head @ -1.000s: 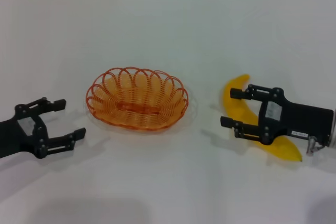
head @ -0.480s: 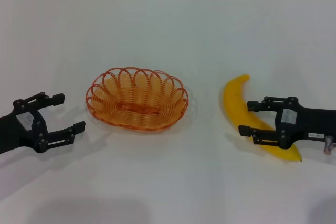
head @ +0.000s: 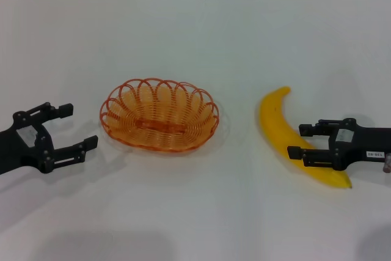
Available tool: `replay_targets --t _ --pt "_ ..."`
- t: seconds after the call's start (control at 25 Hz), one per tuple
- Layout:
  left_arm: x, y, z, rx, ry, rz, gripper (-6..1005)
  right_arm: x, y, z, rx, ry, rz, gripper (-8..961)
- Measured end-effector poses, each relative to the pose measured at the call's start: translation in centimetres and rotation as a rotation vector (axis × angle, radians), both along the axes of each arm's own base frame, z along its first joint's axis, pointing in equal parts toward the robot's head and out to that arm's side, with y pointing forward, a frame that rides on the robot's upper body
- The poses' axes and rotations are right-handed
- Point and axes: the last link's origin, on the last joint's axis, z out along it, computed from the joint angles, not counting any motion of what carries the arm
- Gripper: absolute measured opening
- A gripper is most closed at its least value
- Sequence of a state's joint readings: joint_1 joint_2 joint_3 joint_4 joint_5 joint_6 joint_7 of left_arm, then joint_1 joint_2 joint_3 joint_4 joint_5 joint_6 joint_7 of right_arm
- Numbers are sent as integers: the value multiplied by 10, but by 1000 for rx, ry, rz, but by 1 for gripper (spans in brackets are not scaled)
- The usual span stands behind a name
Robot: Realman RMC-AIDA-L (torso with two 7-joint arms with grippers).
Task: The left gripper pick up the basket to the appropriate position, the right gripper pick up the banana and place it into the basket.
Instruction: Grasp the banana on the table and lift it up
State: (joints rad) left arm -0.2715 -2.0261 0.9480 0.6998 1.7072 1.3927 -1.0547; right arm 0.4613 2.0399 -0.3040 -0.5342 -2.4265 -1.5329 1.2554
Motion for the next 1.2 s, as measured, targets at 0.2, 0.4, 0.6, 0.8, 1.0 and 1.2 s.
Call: replay_targets --t 0.2,0.4,0.6,0.8,1.0,1.2 --pt "1 1 1 8 -8 -1 860 -2 4 -3 -18 -16 5 704" --pt "1 0 1 9 -10 -2 860 -3 4 -5 -22 -14 5 702" --pt "2 1 1 8 -14 -7 860 -3 3 -6 -24 -11 2 701" --pt "3 0 2 11 -25 -10 860 -1 4 -7 -21 -13 -25 699" --pt "3 -1 5 16 -37 -9 860 0 5 -7 -14 -14 -33 604" --pt "4 -4 6 6 -51 -20 860 -2 8 -6 -12 -12 -26 510"
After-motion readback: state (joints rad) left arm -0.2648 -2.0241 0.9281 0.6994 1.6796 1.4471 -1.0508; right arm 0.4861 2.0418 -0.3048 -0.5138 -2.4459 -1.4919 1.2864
